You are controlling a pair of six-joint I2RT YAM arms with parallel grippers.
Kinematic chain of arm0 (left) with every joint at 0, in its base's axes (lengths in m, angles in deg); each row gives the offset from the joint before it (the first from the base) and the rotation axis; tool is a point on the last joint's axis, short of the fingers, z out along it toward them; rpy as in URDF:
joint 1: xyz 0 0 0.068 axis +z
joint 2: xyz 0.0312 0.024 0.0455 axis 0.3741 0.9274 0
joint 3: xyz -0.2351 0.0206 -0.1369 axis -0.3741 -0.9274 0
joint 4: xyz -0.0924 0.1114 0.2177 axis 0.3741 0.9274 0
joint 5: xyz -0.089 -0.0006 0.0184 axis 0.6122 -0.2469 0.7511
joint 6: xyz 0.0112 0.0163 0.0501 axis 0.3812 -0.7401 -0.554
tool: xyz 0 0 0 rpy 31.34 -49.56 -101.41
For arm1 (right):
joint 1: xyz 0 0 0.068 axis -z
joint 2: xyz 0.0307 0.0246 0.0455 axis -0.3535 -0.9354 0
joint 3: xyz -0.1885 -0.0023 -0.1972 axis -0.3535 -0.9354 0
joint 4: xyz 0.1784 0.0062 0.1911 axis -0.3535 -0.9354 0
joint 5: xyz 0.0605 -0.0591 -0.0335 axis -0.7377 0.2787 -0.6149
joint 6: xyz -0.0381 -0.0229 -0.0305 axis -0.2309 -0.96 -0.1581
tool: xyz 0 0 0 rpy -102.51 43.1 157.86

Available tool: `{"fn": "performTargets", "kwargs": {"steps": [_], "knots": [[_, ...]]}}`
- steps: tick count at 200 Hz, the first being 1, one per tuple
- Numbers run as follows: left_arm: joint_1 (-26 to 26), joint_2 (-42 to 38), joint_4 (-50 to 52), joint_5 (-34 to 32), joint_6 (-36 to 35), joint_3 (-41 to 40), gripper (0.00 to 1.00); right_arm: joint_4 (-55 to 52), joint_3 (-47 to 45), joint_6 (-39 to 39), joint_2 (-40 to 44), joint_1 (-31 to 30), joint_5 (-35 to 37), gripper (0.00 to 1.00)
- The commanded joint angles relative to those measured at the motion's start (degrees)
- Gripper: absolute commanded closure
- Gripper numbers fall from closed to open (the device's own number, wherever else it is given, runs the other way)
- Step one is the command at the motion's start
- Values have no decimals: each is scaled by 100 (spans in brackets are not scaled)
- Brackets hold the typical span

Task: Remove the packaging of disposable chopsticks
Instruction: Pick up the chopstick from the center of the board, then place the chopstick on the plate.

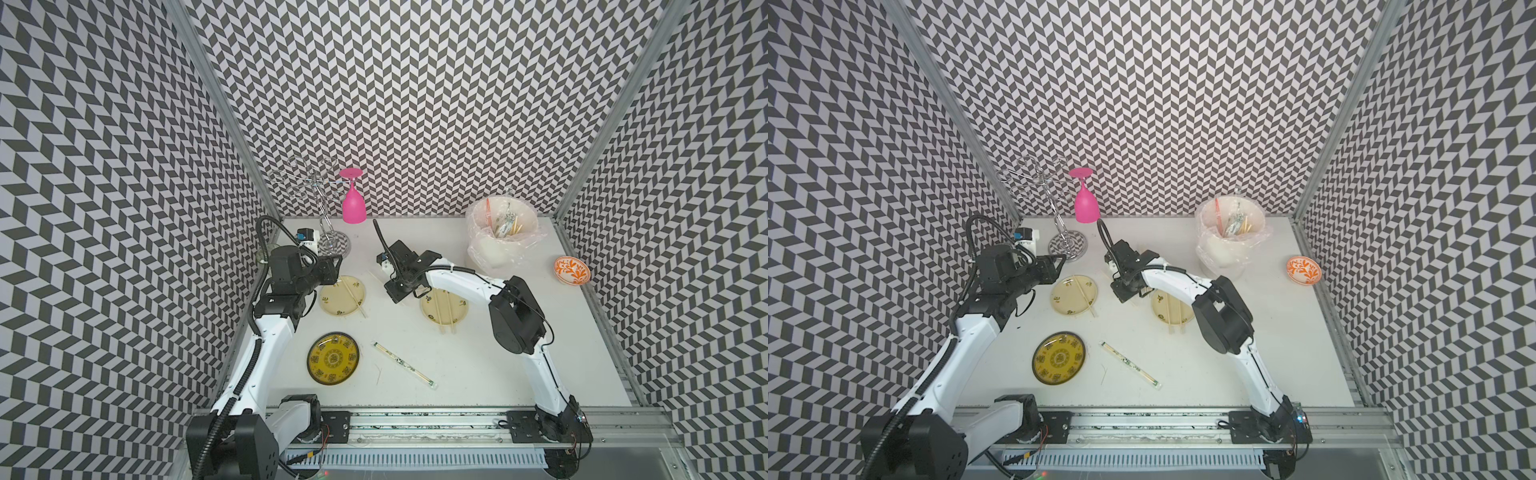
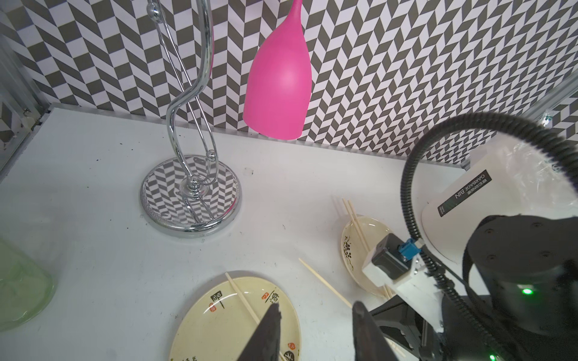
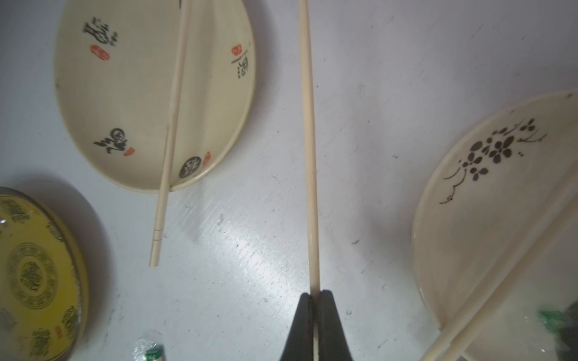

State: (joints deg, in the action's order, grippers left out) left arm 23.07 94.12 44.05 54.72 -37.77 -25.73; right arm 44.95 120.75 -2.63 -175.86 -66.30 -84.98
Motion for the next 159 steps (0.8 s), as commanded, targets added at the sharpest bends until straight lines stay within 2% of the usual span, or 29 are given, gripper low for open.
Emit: {"fn": "performTargets", "kwargs": {"steps": [1,44,75,136,159], "knots": [[75,-107,-170,42,73,-43,61,321,-12,158,294,16,-155,100],[384,-127,-253,66,183,-56,61,468,350,677,155,-65,-940,100],[771,-188,-385,251,305,-130,61,575,714,1122,-96,-266,-1092,100],[792,-243,-478,403,351,-230,61,648,1482,1432,-837,-353,-1399,100],[793,-242,-486,431,353,-249,61,841,1464,1502,-974,-358,-1391,100]]}}
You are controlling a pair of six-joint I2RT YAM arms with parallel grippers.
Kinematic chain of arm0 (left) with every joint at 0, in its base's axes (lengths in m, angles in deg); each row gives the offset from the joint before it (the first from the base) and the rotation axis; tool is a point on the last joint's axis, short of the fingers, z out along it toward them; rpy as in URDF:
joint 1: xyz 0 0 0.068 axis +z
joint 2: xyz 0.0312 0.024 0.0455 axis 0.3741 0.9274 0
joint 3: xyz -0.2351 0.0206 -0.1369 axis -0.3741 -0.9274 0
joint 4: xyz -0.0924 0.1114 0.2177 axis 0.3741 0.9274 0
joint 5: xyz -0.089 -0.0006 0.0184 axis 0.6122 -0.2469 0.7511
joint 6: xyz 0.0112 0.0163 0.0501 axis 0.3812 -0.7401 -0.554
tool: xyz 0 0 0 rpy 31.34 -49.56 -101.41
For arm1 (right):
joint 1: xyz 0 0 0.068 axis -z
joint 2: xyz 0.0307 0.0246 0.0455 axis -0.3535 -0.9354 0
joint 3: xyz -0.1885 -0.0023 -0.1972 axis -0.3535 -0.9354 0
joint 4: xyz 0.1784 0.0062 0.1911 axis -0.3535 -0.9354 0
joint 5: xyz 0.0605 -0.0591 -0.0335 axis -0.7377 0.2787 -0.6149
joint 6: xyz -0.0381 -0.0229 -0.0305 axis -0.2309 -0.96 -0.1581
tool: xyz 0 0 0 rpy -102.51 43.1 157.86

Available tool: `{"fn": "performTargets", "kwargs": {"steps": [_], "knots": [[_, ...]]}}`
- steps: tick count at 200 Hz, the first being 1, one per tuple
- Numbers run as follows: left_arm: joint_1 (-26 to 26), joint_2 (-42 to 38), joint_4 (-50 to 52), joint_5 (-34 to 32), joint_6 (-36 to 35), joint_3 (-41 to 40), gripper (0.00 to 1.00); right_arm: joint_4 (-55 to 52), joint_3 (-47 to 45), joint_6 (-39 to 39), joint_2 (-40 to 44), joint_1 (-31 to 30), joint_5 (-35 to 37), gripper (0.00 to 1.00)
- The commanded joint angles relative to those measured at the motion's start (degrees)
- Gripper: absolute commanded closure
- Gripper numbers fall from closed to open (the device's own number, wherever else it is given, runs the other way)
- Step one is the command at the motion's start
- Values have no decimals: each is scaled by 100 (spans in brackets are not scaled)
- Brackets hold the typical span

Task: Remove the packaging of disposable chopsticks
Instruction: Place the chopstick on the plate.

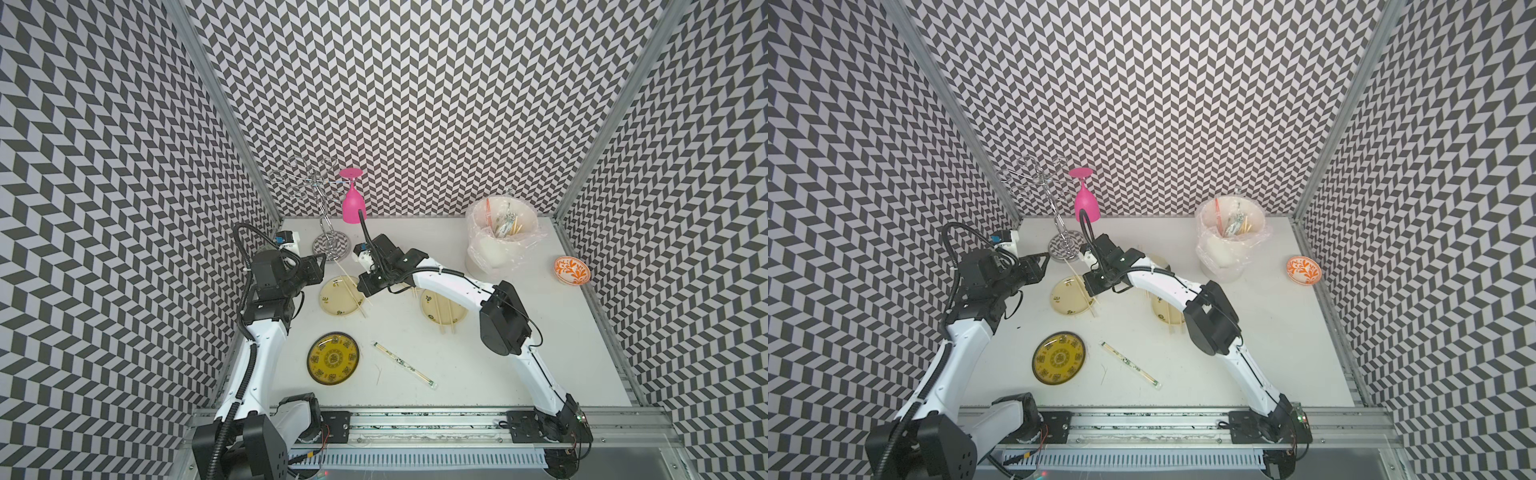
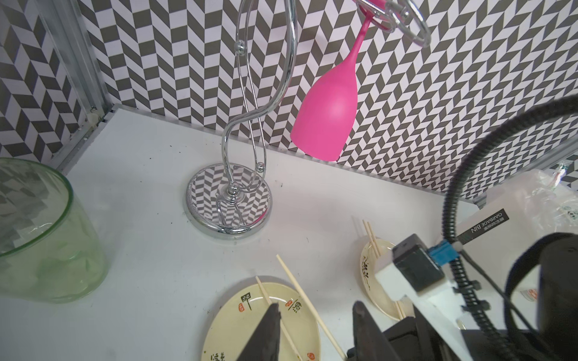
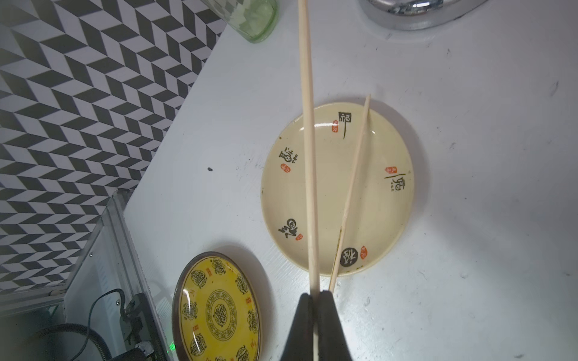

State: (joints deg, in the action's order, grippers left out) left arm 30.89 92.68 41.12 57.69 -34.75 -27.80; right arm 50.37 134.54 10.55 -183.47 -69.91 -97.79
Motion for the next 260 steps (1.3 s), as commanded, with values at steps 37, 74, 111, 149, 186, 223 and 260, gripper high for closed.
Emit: {"fn": "performTargets", "kwargs": {"steps": [37,74,111,149,186,223,260], "knots": [[12,-107,-198,153,61,-51,61,469,104,251,-388,10,18,100],[10,-106,-200,144,58,-51,61,358,339,356,-615,21,-22,100],[7,-115,-188,144,57,-51,61,230,460,407,-729,17,-8,100],[11,-121,-188,144,52,-59,61,183,520,466,-834,26,-20,100],[12,-125,-196,158,46,-51,61,151,583,516,-915,32,-49,100],[12,-125,-188,154,51,-50,61,76,678,589,-1023,39,-107,99],[10,-132,-188,153,43,-59,61,-6,768,614,-1085,41,-117,98]]}}
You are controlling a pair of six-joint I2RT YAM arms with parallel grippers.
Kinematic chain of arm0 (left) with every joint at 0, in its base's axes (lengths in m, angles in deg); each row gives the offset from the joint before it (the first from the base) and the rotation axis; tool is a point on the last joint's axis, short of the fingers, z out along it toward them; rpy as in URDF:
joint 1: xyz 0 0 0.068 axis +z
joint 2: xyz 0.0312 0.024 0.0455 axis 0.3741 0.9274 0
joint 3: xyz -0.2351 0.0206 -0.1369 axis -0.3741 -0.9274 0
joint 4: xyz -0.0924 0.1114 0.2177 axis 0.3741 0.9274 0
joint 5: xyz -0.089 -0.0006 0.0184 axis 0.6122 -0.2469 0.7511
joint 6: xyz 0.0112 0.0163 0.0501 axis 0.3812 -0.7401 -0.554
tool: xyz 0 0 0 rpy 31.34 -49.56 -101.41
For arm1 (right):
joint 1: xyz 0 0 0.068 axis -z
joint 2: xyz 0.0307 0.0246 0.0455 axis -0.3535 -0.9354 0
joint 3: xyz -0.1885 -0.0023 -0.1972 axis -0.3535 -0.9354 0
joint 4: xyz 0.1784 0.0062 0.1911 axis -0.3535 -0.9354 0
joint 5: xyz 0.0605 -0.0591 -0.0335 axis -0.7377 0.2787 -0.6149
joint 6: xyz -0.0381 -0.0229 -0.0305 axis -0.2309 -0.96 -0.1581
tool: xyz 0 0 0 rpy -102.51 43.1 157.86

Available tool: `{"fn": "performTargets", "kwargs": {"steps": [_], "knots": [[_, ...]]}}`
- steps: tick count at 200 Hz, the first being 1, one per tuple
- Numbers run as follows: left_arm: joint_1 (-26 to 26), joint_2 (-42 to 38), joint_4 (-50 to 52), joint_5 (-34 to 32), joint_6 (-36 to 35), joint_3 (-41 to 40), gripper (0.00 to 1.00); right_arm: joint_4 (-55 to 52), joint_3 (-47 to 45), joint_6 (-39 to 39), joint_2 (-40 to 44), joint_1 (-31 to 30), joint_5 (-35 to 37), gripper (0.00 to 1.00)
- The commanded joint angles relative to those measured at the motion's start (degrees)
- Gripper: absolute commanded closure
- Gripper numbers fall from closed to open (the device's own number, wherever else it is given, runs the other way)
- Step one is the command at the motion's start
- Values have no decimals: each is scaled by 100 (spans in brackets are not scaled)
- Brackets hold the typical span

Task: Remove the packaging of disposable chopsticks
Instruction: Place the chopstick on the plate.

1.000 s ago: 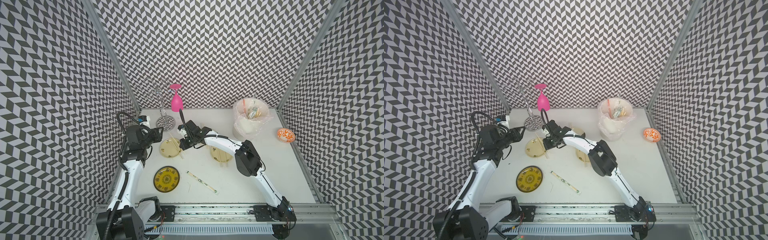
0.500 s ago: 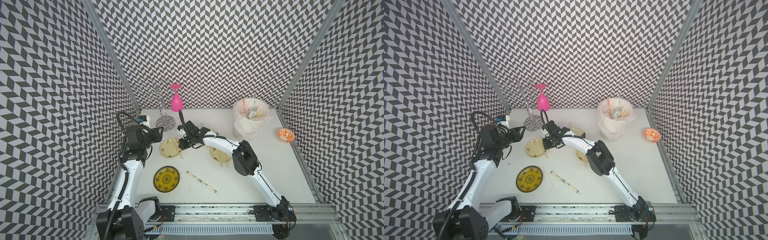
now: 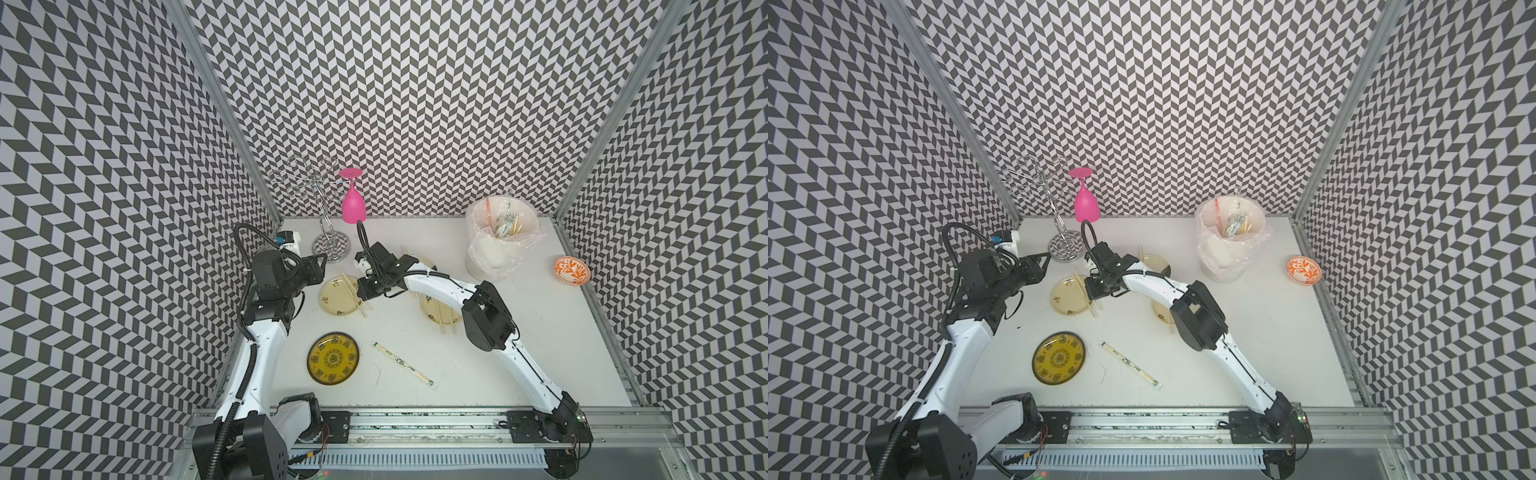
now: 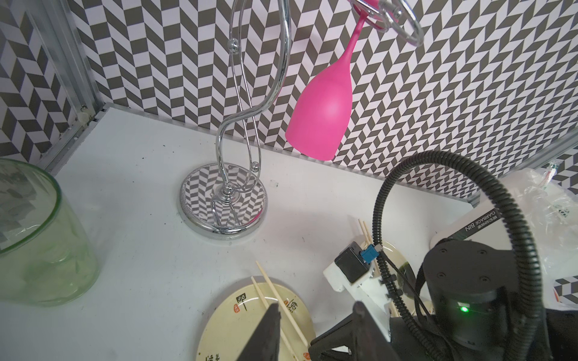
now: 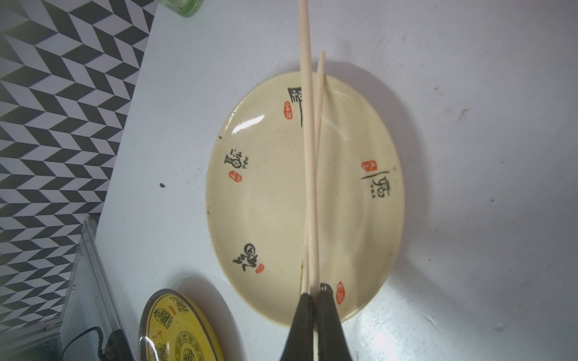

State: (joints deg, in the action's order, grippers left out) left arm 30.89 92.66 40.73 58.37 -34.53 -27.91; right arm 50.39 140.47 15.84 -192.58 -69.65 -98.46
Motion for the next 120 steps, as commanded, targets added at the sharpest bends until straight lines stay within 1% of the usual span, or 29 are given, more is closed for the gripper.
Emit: {"fn": "performTargets", "kwargs": {"steps": [1,52,120], "knots": [[7,-131,-148,85,20,-49,61,-10,181,86,-178,16,-51,98],[10,-147,-142,88,6,-40,61,-122,229,113,-253,35,-85,97],[26,-158,-140,86,8,-38,61,-74,282,148,-228,43,-115,91]]}}
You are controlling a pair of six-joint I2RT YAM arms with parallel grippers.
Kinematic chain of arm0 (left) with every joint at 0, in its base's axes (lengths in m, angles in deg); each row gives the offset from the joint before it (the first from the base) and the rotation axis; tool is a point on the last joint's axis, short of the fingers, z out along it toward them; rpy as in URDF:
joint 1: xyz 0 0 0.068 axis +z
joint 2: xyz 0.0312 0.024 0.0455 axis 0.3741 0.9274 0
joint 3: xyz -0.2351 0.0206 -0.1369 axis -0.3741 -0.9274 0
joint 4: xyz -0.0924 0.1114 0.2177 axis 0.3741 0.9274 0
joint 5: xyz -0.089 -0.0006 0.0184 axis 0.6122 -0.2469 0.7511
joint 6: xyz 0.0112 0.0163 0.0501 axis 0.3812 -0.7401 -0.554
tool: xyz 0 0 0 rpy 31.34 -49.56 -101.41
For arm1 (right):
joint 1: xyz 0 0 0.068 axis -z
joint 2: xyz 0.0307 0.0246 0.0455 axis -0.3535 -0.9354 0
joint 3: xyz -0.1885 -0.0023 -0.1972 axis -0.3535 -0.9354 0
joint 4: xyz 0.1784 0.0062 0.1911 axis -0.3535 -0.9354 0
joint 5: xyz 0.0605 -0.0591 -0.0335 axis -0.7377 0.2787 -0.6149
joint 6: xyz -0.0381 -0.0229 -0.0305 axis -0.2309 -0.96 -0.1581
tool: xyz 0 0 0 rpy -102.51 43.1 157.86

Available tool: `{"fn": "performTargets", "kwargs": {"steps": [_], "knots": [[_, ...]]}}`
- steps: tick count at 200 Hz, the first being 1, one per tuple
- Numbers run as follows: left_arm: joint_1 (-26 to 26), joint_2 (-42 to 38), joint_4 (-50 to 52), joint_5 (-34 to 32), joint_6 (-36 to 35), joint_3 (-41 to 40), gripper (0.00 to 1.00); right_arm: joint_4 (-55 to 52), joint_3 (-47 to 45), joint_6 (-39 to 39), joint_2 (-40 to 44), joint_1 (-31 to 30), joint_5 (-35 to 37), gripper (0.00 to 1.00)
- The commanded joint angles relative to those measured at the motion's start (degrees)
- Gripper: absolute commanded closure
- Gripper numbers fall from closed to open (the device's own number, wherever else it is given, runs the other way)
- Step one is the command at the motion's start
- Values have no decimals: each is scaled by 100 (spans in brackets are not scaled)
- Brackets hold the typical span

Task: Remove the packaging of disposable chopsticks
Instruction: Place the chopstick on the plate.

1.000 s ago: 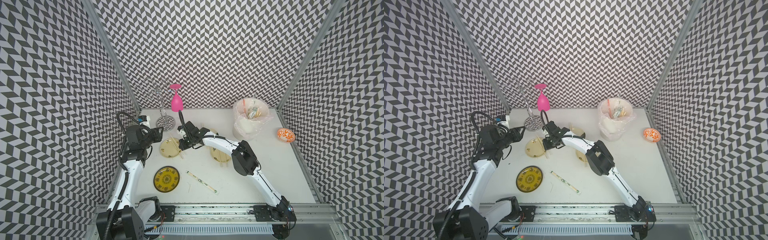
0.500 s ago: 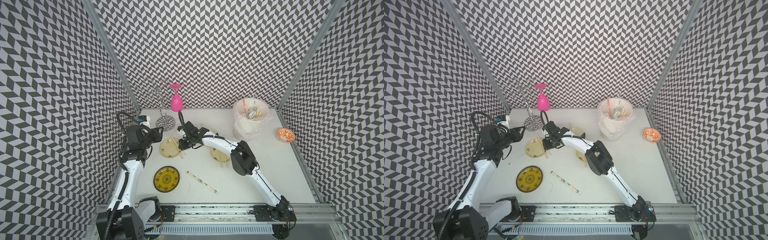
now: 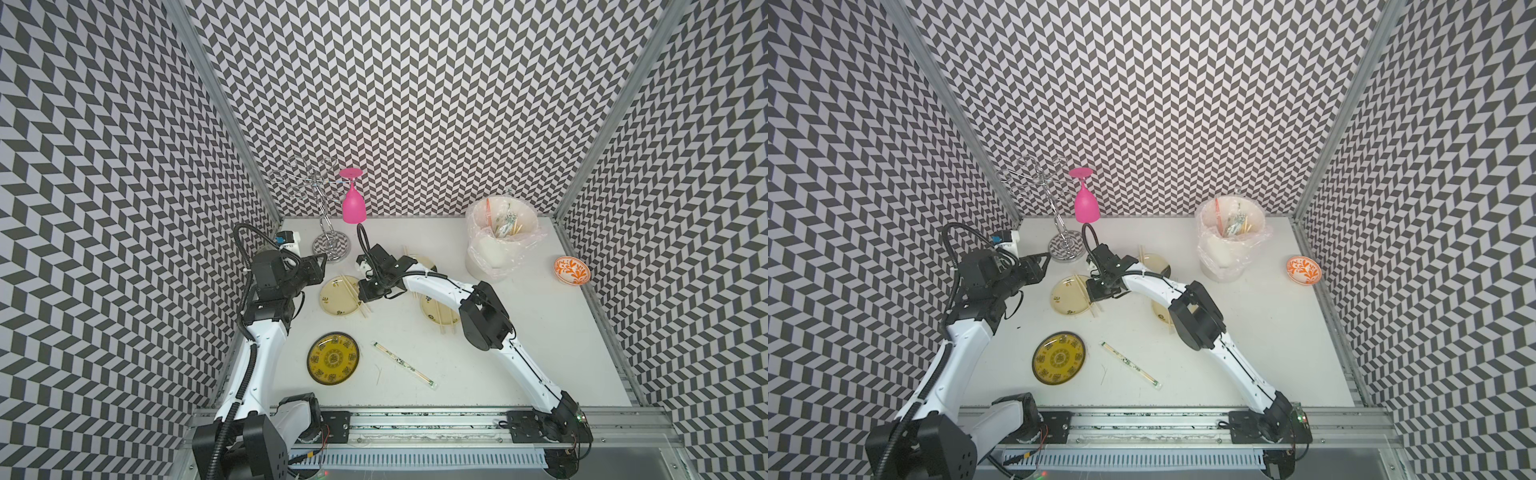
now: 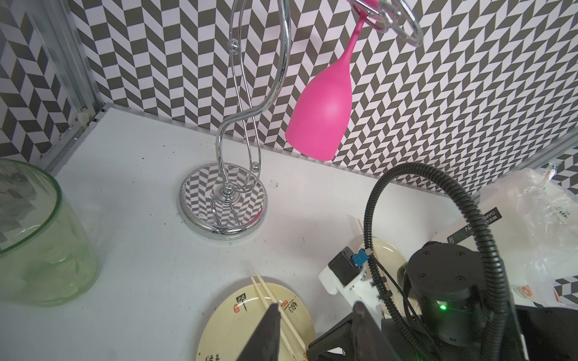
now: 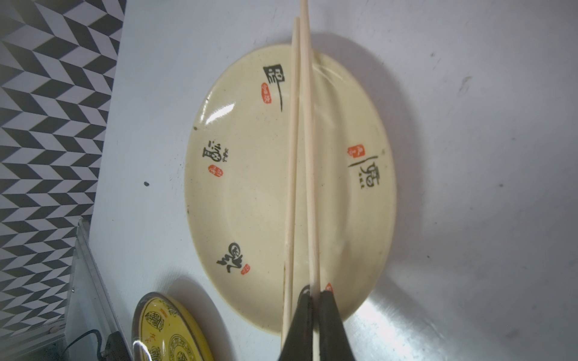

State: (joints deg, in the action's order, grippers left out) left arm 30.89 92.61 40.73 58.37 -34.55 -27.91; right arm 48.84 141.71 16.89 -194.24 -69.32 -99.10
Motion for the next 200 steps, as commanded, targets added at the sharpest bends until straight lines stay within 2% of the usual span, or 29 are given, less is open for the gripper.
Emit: {"fn": "performTargets", "kwargs": {"steps": [1,133,173,200], "knots": [[28,-153,-144,86,7,-39,61,82,157,44,-61,10,-52,91],[27,-183,-122,-6,-34,-75,61,47,263,71,310,10,120,81],[11,-287,-207,-304,-164,-100,61,-193,201,-138,1173,18,785,74],[-268,-472,-370,-563,-605,-195,60,-198,-454,-296,2185,83,1064,72]]}}
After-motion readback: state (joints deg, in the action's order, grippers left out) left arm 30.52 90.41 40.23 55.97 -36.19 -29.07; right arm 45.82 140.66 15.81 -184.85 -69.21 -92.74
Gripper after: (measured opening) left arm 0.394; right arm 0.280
